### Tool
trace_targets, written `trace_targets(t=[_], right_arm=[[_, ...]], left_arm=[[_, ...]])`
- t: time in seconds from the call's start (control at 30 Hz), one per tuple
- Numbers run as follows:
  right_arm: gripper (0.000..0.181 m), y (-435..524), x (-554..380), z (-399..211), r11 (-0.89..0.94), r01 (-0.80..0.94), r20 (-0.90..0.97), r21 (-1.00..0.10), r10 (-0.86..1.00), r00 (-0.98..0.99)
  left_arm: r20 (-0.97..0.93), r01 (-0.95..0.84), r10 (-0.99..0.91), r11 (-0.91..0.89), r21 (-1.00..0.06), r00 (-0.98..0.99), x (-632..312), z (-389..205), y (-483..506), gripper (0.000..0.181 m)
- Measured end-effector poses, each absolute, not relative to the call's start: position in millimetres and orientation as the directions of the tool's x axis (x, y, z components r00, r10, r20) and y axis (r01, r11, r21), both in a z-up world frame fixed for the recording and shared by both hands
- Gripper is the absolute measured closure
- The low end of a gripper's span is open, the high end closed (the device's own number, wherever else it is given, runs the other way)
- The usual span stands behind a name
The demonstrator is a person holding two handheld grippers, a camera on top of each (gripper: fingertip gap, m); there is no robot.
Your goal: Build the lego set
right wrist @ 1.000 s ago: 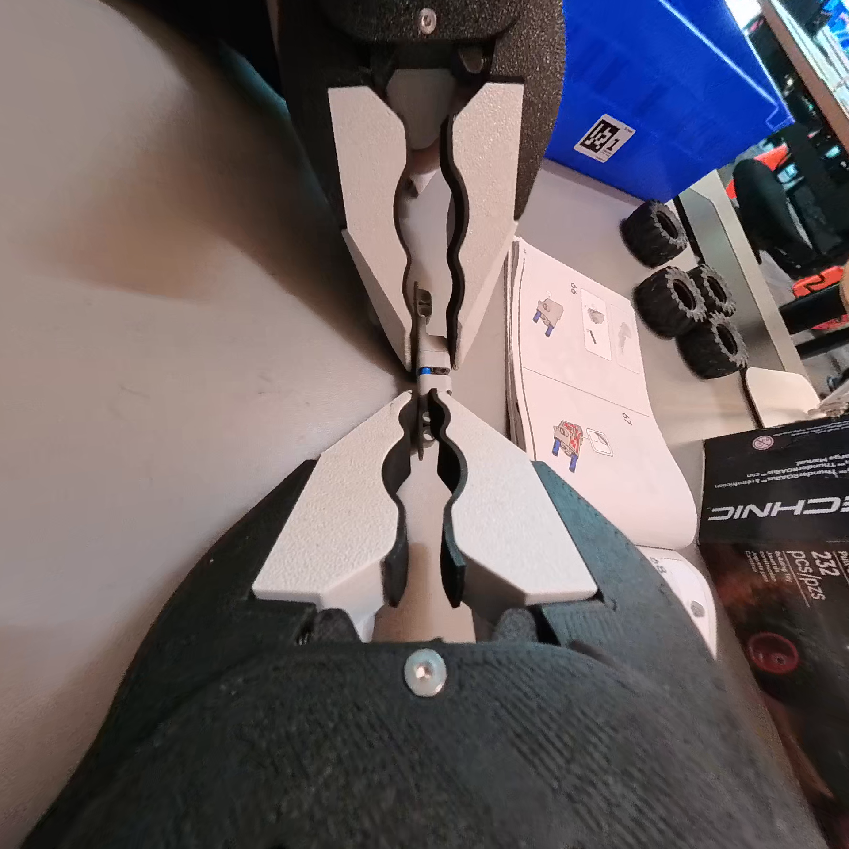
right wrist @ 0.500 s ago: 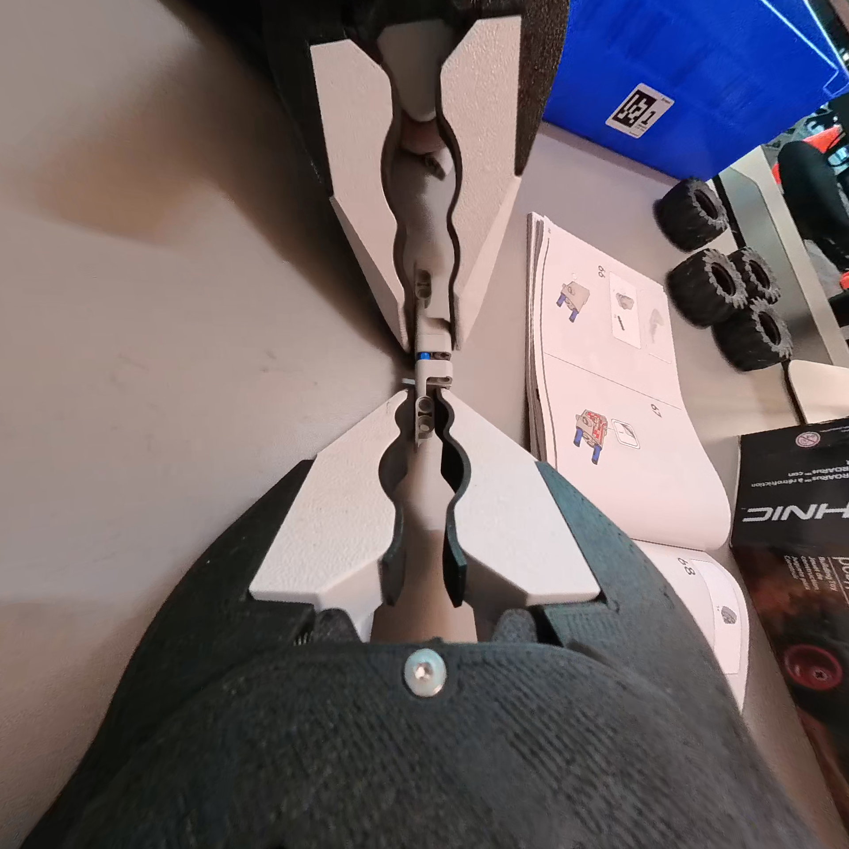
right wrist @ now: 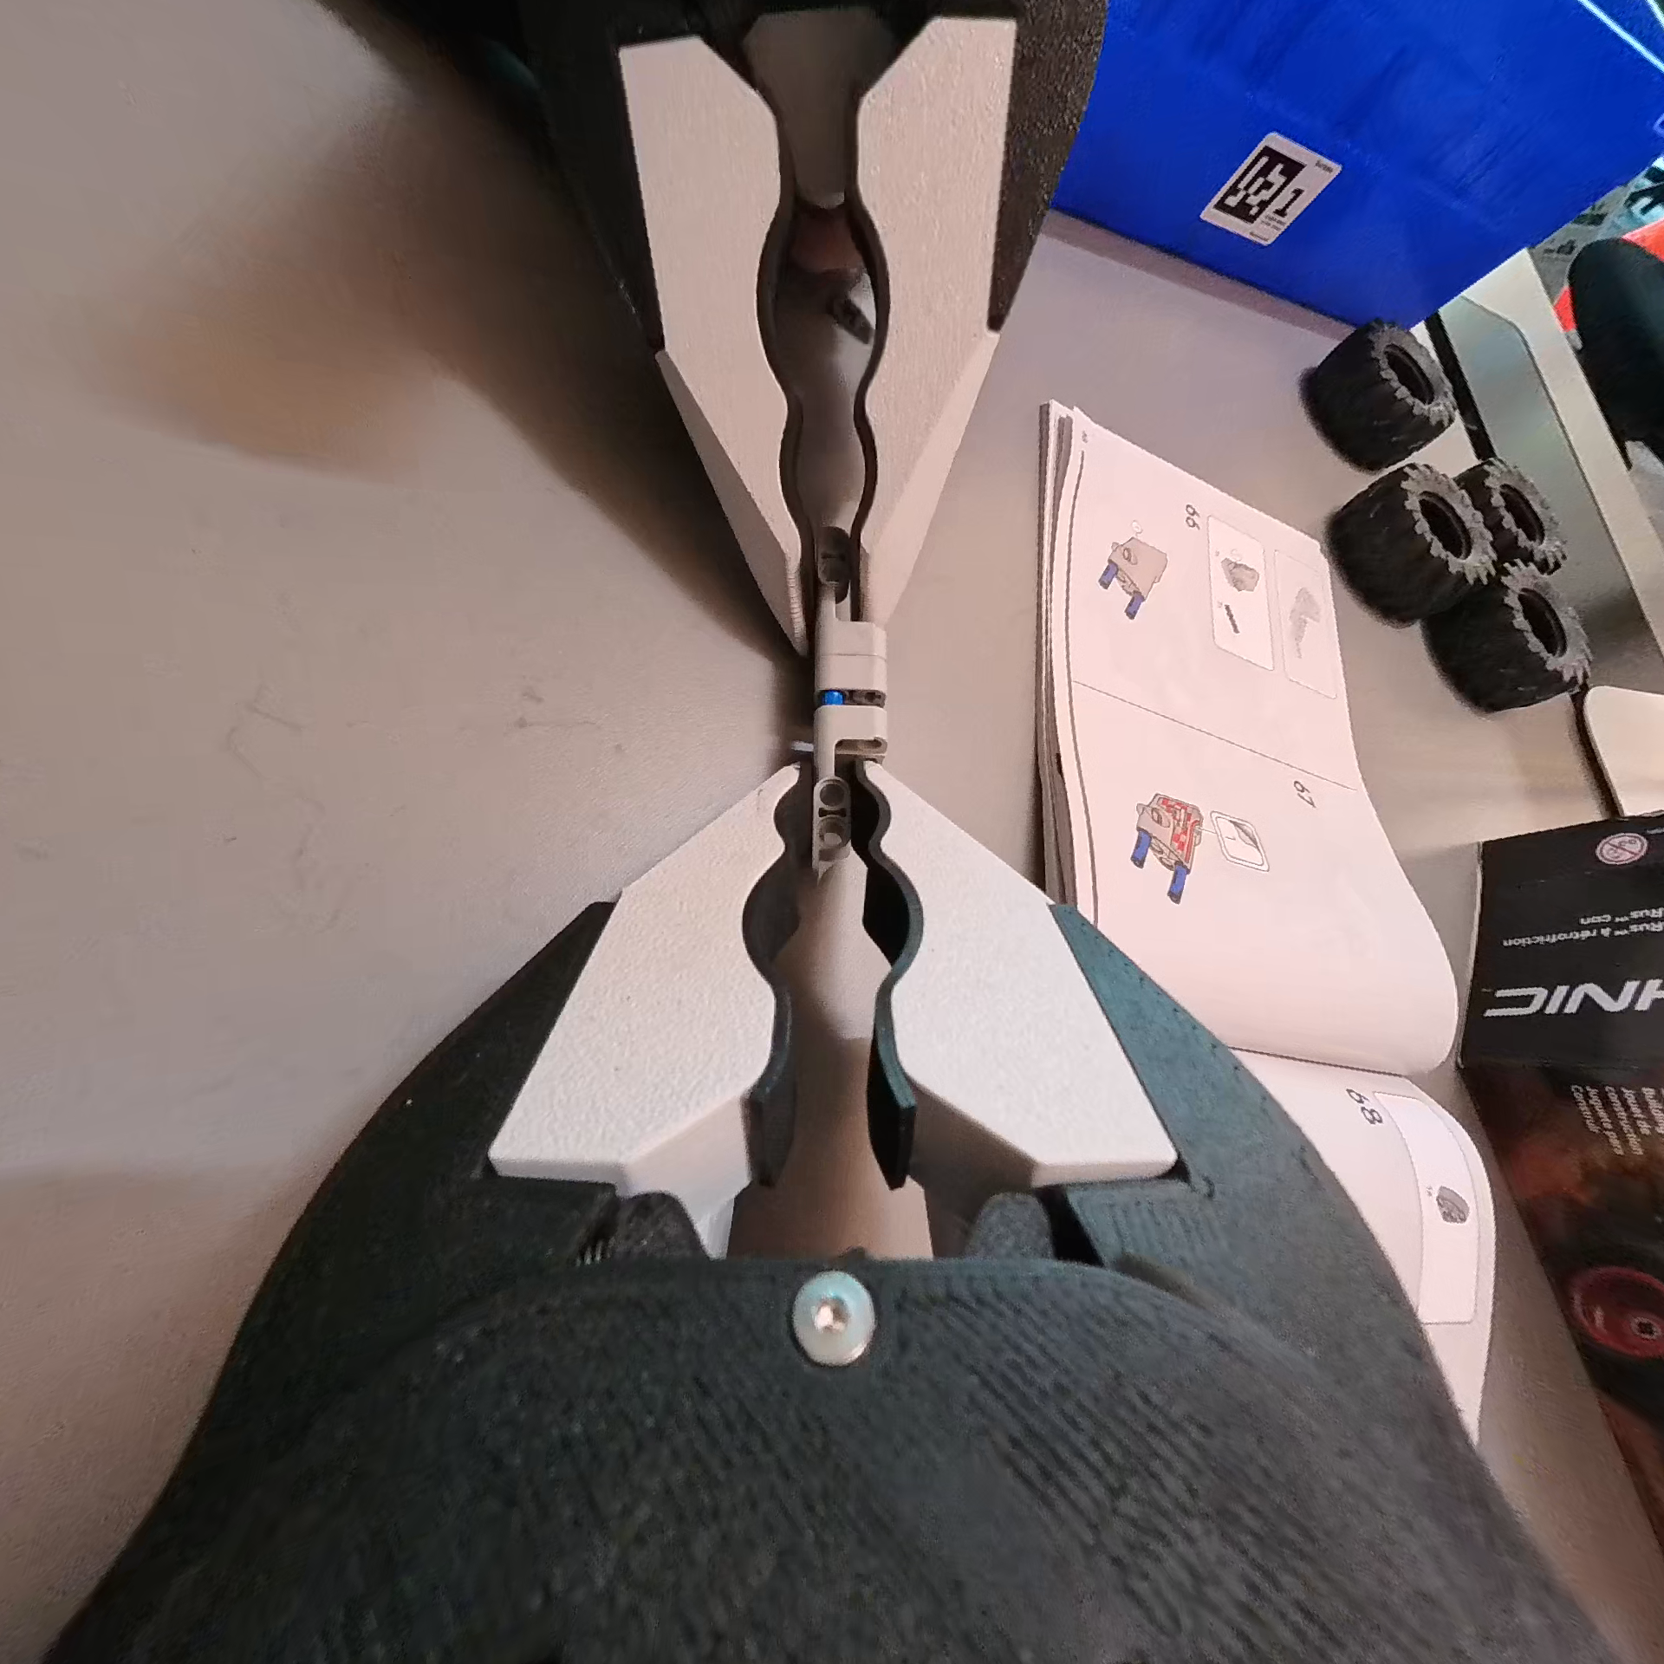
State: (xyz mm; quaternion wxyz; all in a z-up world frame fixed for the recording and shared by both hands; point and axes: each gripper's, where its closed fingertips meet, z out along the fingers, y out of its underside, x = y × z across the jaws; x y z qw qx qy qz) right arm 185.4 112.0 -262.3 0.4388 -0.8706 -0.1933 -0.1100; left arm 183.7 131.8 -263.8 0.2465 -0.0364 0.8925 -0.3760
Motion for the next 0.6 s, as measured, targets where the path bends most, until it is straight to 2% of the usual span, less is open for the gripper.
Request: trace_targets(t=[0.43,0.6], right_arm=[[0.176,115.9,187.1,-261.9,-0.55,0.41,0.34,-0.728,0.229,0.912],[0.175,115.2,185.0,-261.3,-0.531,0.448,0.38,-0.72,0.239,0.894]], left_arm=[[-0.324,0.054,-0.265,0.693,-0.719,-0.908,186.5,-263.9,130.8,0.177],[-0.408,0.121,-0.253,0.705,-0.698,-0.877,185.9,-262.9,131.0,0.176]])
